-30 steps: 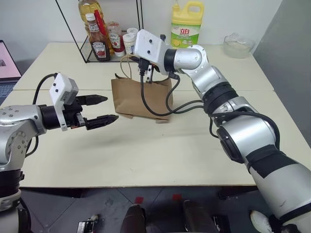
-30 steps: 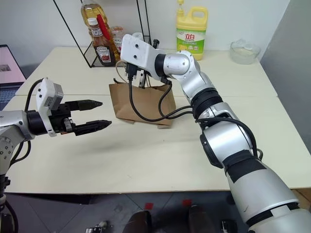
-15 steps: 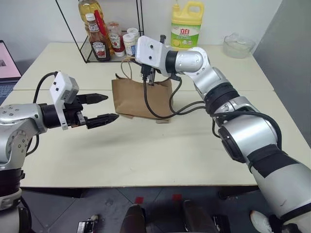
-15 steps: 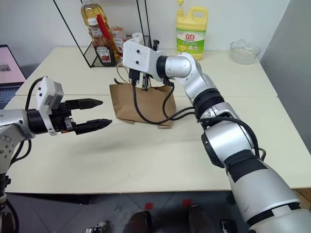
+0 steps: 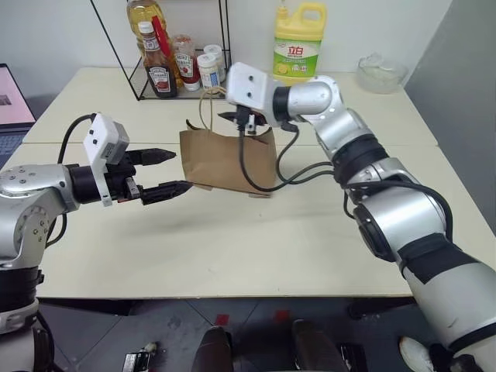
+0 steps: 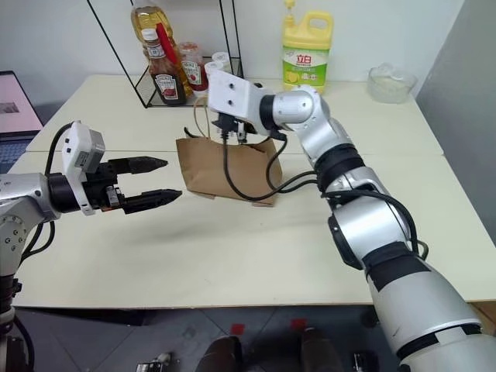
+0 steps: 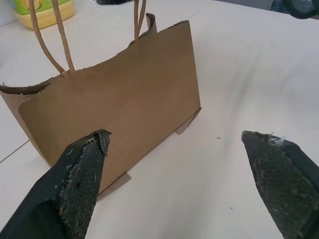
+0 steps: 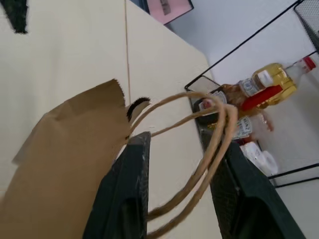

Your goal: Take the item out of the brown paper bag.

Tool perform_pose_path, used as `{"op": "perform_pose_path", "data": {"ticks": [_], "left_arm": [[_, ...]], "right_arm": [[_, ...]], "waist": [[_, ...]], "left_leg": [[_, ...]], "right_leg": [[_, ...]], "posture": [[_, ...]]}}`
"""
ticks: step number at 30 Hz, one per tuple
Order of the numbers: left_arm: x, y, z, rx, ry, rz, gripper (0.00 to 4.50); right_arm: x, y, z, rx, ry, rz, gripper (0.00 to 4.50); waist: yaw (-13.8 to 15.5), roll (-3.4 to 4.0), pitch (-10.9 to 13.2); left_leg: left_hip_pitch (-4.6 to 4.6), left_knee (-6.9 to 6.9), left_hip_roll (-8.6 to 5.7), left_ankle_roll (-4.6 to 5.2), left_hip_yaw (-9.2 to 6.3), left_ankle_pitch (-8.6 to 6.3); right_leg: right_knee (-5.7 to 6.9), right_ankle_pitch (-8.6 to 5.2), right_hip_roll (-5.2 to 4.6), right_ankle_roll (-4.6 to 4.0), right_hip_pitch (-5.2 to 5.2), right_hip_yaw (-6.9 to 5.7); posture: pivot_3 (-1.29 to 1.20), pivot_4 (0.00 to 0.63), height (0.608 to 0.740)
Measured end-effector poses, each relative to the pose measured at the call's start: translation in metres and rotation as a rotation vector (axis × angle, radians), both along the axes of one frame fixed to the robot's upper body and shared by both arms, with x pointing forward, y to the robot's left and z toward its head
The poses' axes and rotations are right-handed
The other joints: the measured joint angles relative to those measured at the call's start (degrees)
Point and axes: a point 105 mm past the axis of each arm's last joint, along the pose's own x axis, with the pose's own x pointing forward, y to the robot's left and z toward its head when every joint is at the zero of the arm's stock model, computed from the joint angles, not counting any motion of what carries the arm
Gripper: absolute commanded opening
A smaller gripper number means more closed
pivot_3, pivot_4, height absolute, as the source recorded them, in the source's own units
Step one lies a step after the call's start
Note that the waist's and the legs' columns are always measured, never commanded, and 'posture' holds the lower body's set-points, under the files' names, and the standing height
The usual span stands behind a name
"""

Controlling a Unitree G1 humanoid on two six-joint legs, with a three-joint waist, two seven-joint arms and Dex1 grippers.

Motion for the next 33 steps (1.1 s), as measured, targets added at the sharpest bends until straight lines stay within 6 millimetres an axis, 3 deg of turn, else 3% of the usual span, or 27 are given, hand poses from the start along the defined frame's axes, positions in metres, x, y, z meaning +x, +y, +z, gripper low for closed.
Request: {"op": "perform_pose_path", "data": {"ticks": [5, 8, 14, 17, 20, 22, 26, 30, 33], "left_arm": [[0.002, -0.004, -0.004, -0.007, 0.010, -0.012, 4.50], [0.005, -0.007, -0.002, -0.013, 0.003, -0.019, 3.93], [0.020, -0.001, 0.007, -0.050, -0.034, 0.025, 2.01], [0.042, 0.010, 0.033, -0.080, -0.139, 0.107, 1.04], [0.067, 0.020, 0.059, -0.058, -0.267, 0.190, 0.10], [0.085, 0.025, 0.068, -0.013, -0.328, 0.248, 0.02], [0.125, 0.031, 0.064, 0.119, -0.378, 0.391, 0.02], [0.147, 0.018, 0.050, 0.210, -0.379, 0.432, 0.02], [0.155, -0.002, 0.039, 0.234, -0.358, 0.394, 0.02]], "right_arm": [[-0.009, -0.039, -0.012, 0.017, 0.146, -0.051, 1.67], [-0.025, -0.059, -0.014, 0.045, 0.202, -0.084, 1.72], [-0.071, -0.102, -0.028, 0.202, 0.401, -0.174, 1.72], [-0.103, -0.105, -0.035, 0.300, 0.499, -0.179, 1.72], [-0.122, -0.105, -0.046, 0.359, 0.557, -0.216, 1.72], [-0.127, -0.108, -0.056, 0.379, 0.584, -0.268, 1.72], [-0.137, -0.108, -0.065, 0.412, 0.609, -0.323, 1.72], [-0.139, -0.109, -0.064, 0.437, 0.591, -0.358, 1.72], [-0.137, -0.110, -0.064, 0.461, 0.575, -0.391, 1.72]], "waist": [[0.0, 0.00, 0.0], [0.1, 0.00, 0.0], [0.3, -0.01, 0.0], [0.5, -0.02, 0.0], [0.7, -0.04, 0.0], [0.9, -0.04, 0.0], [1.3, -0.04, 0.0], [1.6, -0.05, 0.0], [1.7, -0.05, 0.0]], "left_leg": [[-0.01, 0.02, -0.01, 0.02, -0.01, 0.01], [-0.01, 0.02, -0.01, 0.04, -0.02, 0.00], [-0.03, 0.04, -0.03, 0.18, -0.05, -0.05], [-0.03, 0.04, -0.04, 0.26, -0.08, 0.01], [0.01, 0.05, -0.07, 0.29, -0.09, 0.07], [0.02, 0.05, -0.09, 0.31, -0.08, 0.09], [0.00, 0.03, -0.12, 0.32, -0.08, 0.10], [-0.05, 0.00, -0.12, 0.32, -0.08, 0.09], [-0.10, 0.00, -0.13, 0.32, -0.09, 0.10]], "right_leg": [[0.01, 0.00, -0.01, 0.00, 0.01, -0.01], [0.00, 0.00, -0.01, 0.00, 0.01, -0.02], [-0.03, 0.00, -0.01, 0.00, 0.04, -0.03], [-0.02, 0.00, 0.01, 0.00, 0.06, -0.05], [-0.02, 0.00, 0.01, 0.00, 0.11, -0.05], [-0.02, 0.00, 0.01, 0.00, 0.11, -0.04], [-0.05, 0.00, 0.00, 0.00, 0.10, -0.03], [-0.10, 0.00, 0.00, 0.00, 0.08, -0.04], [-0.10, 0.00, 0.00, 0.00, 0.05, -0.05]], "posture": [[0.00, 0.150, 0.740], [0.00, 0.150, 0.740], [0.00, 0.150, 0.740], [0.00, 0.150, 0.740], [0.00, 0.150, 0.740], [0.00, 0.150, 0.740], [0.00, 0.150, 0.740], [0.00, 0.150, 0.740], [0.00, 0.150, 0.740]]}}
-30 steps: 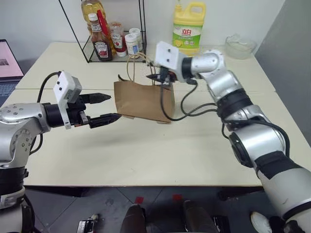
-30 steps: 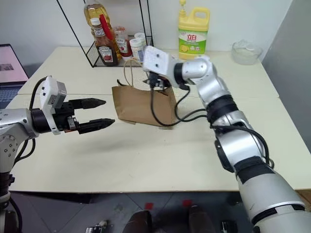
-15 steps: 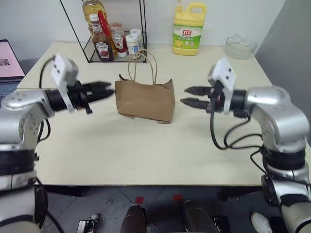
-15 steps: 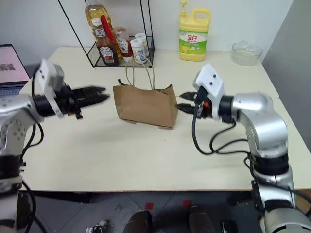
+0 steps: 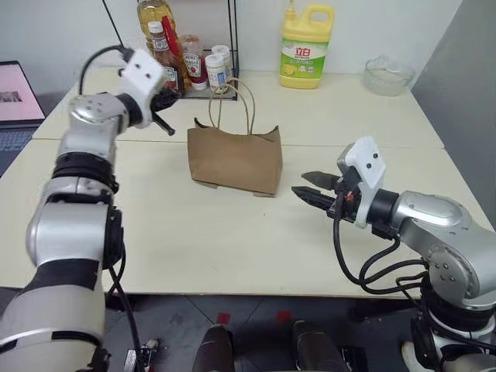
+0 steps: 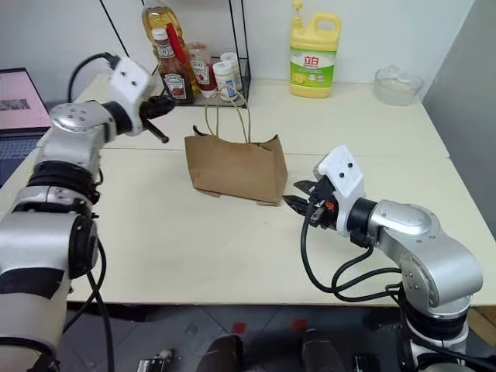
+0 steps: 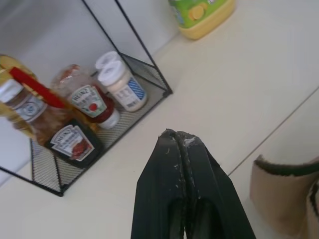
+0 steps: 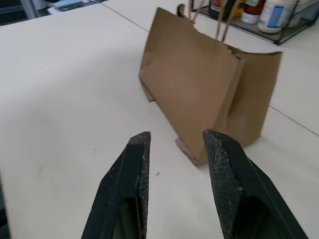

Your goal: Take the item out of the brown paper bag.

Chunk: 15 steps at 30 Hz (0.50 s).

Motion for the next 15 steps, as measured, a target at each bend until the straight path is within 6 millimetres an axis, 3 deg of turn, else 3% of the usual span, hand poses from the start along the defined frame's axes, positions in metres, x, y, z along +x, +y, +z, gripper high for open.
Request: {"op": "perform_pose_path", "data": {"ticks": [4, 9, 15], "left_arm": [[0.005, -0.021, -0.013, 0.028, 0.054, -0.033, 0.02], [0.005, -0.024, -0.027, 0.103, 0.106, -0.043, 0.02], [-0.007, -0.029, -0.042, 0.193, 0.234, -0.176, 0.02]], "right_arm": [[-0.005, 0.001, -0.004, 0.007, 0.006, -0.007, 1.72], [-0.010, 0.002, -0.008, 0.010, 0.012, -0.011, 1.72], [-0.015, -0.003, -0.009, 0.002, 0.014, -0.023, 1.72]], "waist": [[-0.3, 0.00, 0.0], [-0.5, 0.00, 0.0], [-0.3, 0.00, 0.0]], "left_leg": [[-0.02, -0.01, 0.01, 0.00, 0.00, 0.00], [-0.02, -0.02, 0.01, 0.00, -0.01, 0.01], [-0.02, -0.02, 0.00, 0.00, -0.01, 0.02]], "right_leg": [[0.00, 0.00, 0.01, 0.00, -0.03, 0.00], [0.02, 0.00, 0.02, 0.00, -0.04, 0.00], [0.01, 0.00, 0.01, 0.00, -0.02, 0.00]], "posture": [[0.00, 0.150, 0.740], [0.00, 0.150, 0.740], [0.00, 0.150, 0.740]]}}
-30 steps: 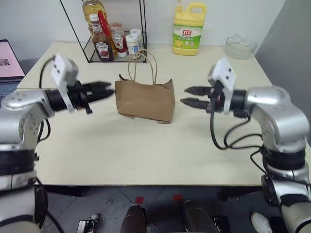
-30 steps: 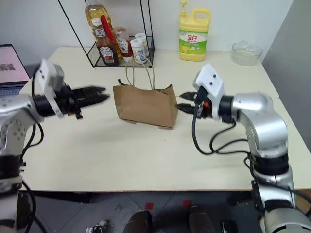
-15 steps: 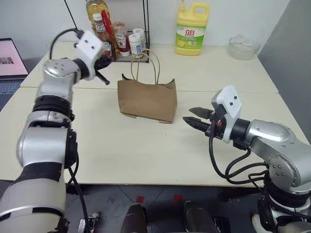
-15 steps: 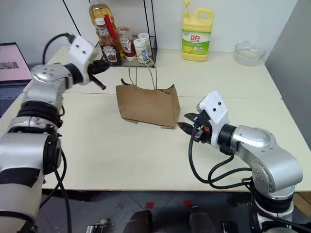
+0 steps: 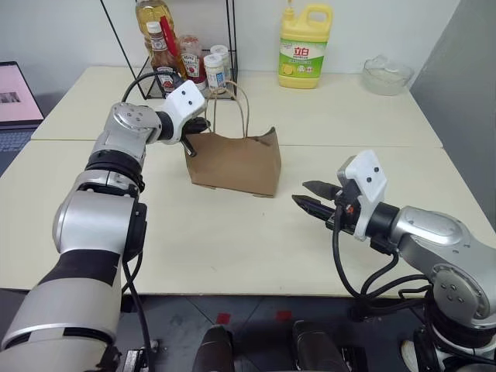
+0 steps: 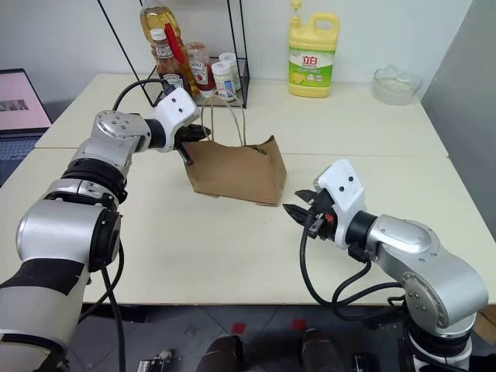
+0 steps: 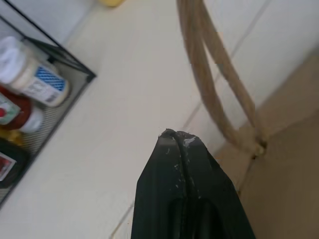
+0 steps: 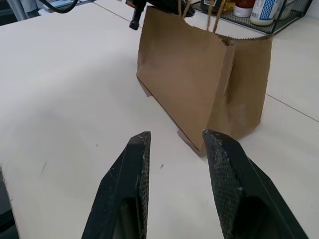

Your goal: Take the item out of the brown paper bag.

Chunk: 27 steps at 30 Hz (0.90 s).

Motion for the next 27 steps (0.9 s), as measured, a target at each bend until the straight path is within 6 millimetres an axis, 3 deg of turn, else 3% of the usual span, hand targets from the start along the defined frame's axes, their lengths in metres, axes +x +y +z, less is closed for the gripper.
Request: {"op": "perform_pose_path", "data": {"ticks": [6, 14, 21, 24, 27], "left_arm": [[-0.021, 0.003, -0.004, -0.024, 0.162, -0.143, 0.02], [-0.054, 0.010, 0.009, -0.021, 0.285, -0.351, 0.02], [-0.097, 0.017, -0.024, -0.006, 0.452, -0.435, 0.02], [-0.127, 0.017, -0.035, 0.008, 0.535, -0.472, 0.02], [-0.147, 0.008, -0.043, 0.006, 0.595, -0.519, 0.02]], "right_arm": [[-0.003, -0.008, 0.000, -0.015, 0.014, 0.003, 1.72], [-0.008, -0.010, -0.004, -0.049, 0.037, 0.041, 1.72], [-0.010, -0.011, -0.007, -0.054, 0.050, 0.064, 1.72], [-0.010, -0.009, -0.008, -0.050, 0.056, 0.081, 1.72], [-0.009, -0.009, -0.008, -0.050, 0.056, 0.085, 1.72]], "waist": [[-0.1, 0.00, 0.0], [-0.2, 0.00, 0.0], [-1.0, 0.00, 0.0], [-1.1, 0.00, 0.0], [-0.6, 0.00, 0.0]], "left_leg": [[0.00, 0.00, 0.01, 0.01, 0.00, 0.00], [0.00, -0.02, 0.04, 0.01, 0.00, 0.00], [0.01, 0.00, 0.10, 0.01, -0.06, 0.01], [0.01, 0.00, 0.11, 0.02, -0.08, 0.01], [0.02, 0.04, 0.09, 0.06, -0.09, 0.03]], "right_leg": [[0.00, 0.00, 0.01, 0.00, 0.00, 0.00], [0.01, 0.00, 0.01, 0.00, 0.01, 0.01], [0.04, 0.00, 0.02, 0.00, 0.05, 0.00], [0.03, -0.01, 0.03, -0.01, 0.06, 0.01], [0.05, -0.01, 0.03, -0.01, 0.10, -0.02]], "posture": [[0.00, 0.150, 0.740], [0.00, 0.150, 0.740], [0.00, 0.150, 0.740], [0.00, 0.150, 0.740], [0.00, 0.150, 0.740]]}}
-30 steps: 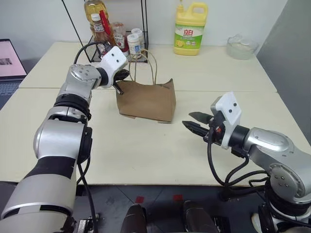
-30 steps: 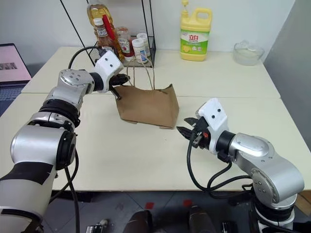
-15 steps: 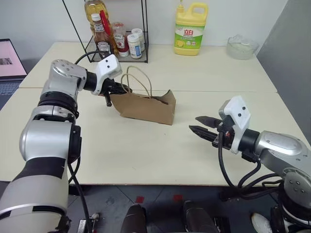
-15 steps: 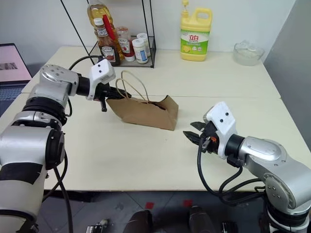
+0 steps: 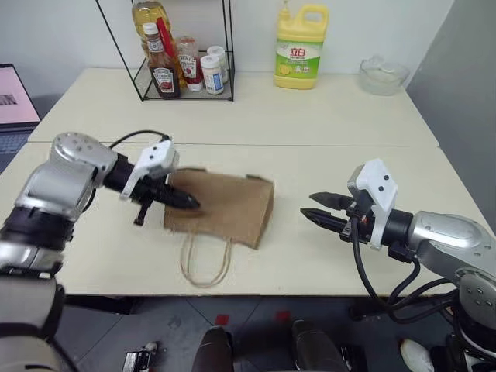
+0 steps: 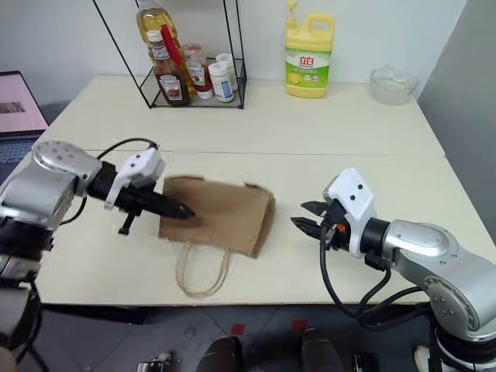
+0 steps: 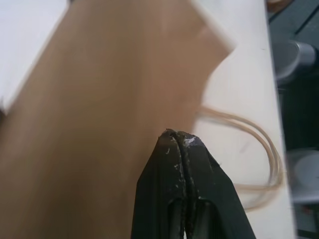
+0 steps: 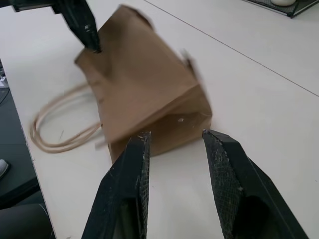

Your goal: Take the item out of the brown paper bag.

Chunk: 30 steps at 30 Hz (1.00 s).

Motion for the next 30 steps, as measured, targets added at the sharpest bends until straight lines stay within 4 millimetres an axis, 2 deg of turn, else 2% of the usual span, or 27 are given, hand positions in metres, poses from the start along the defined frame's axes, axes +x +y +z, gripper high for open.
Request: {"op": "perform_pose_path", "data": {"ticks": [4, 8, 12, 14, 19, 22, 25, 30], "left_arm": [[-0.007, -0.016, 0.007, -0.063, -0.005, -0.026, 0.02], [0.004, -0.025, 0.029, -0.149, -0.153, 0.002, 0.02], [0.005, -0.021, 0.042, -0.151, -0.294, -0.009, 0.92], [0.000, -0.017, 0.036, -0.132, -0.333, -0.031, 1.60], [-0.023, -0.007, -0.008, -0.103, -0.303, -0.066, 3.11], [-0.034, 0.002, -0.018, -0.098, -0.361, -0.080, 4.06], [-0.041, 0.007, -0.025, -0.067, -0.420, -0.131, 4.06], [-0.039, 0.017, -0.026, 0.019, -0.571, -0.261, 4.06]], "right_arm": [[-0.001, 0.003, -0.001, -0.003, -0.003, 0.021, 1.72], [-0.001, 0.003, -0.003, -0.016, -0.026, 0.027, 1.72], [-0.004, 0.006, -0.008, -0.018, -0.059, 0.044, 1.72], [-0.007, 0.010, -0.011, -0.007, -0.076, 0.071, 1.72], [-0.019, 0.017, -0.031, -0.061, -0.121, 0.158, 1.72], [-0.025, 0.018, -0.043, -0.084, -0.109, 0.192, 1.72], [-0.030, 0.019, -0.053, -0.104, -0.094, 0.219, 1.72], [-0.032, 0.023, -0.055, -0.102, -0.097, 0.237, 1.72]], "waist": [[0.7, -0.01, 0.0], [1.0, -0.01, 0.0], [0.9, -0.01, 0.0], [0.8, 0.00, 0.0], [1.0, -0.01, 0.0], [1.1, -0.02, 0.0], [1.2, -0.03, 0.0], [1.4, -0.03, 0.0]], "left_leg": [[0.00, 0.04, 0.00, 0.03, 0.01, 0.01], [0.00, 0.04, 0.00, 0.03, 0.01, 0.01], [0.03, 0.00, 0.01, 0.03, 0.04, 0.01], [0.08, -0.03, 0.01, 0.04, 0.06, 0.01], [0.12, -0.02, 0.02, 0.03, 0.07, 0.01], [0.18, -0.02, 0.02, 0.04, 0.07, 0.01], [0.35, -0.02, 0.01, 0.04, 0.07, 0.00], [0.50, -0.02, 0.01, 0.04, 0.07, 0.00]], "right_leg": [[-0.02, 0.00, 0.01, 0.00, 0.02, 0.01], [-0.04, 0.00, 0.02, 0.00, 0.01, 0.01], [-0.05, 0.00, 0.03, 0.00, 0.00, 0.04], [-0.05, -0.01, 0.03, -0.02, 0.00, 0.06], [-0.06, -0.03, 0.02, -0.05, 0.05, 0.07], [-0.06, -0.03, 0.01, -0.05, 0.12, 0.07], [-0.08, -0.03, 0.01, -0.05, 0.30, 0.07], [-0.11, -0.04, 0.02, -0.06, 0.43, 0.06]], "posture": [[0.00, 0.150, 0.740], [0.00, 0.150, 0.740], [0.00, 0.150, 0.740], [0.00, 0.150, 0.740], [0.00, 0.150, 0.740], [0.00, 0.150, 0.740], [0.00, 0.150, 0.740], [0.00, 0.150, 0.740]]}}
